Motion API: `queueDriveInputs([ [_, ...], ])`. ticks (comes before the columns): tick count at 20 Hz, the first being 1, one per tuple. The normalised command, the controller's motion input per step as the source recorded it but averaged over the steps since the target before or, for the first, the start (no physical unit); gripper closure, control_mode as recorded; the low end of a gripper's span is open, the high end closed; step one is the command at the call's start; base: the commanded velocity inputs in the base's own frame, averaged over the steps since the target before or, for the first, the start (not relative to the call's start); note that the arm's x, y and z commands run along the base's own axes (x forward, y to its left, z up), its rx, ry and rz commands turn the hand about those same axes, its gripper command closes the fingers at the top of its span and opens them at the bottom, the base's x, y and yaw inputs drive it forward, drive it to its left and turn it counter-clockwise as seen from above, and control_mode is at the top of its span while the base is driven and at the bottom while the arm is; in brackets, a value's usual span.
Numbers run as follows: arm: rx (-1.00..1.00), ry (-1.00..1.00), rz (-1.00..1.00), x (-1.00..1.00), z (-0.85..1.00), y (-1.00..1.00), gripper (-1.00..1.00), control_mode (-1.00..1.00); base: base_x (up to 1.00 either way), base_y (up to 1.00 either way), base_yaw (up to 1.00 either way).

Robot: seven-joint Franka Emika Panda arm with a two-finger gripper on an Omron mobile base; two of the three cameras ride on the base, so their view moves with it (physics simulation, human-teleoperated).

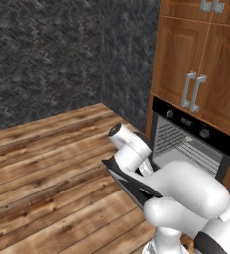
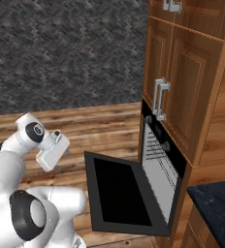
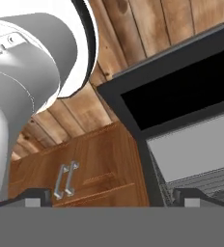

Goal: Place the fish on the rack of the oven, and slide the rack back inside. Close the oven door.

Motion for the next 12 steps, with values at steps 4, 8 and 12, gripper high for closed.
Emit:
queueDriveInputs([
  [4, 0.0, 0.0, 0.0, -0.12, 0.6, 1.0, -1.0, -1.0, 0.0, 0.0, 0.0],
  [8, -0.01, 0.0, 0.0, 0.0, 0.06, 1.0, -1.0, -1.0, 0.0, 0.0, 0.0],
  [12, -0.06, 0.04, 0.0, 0.09, -0.4, 0.97, -1.0, -1.0, 0.0, 0.0, 0.0],
])
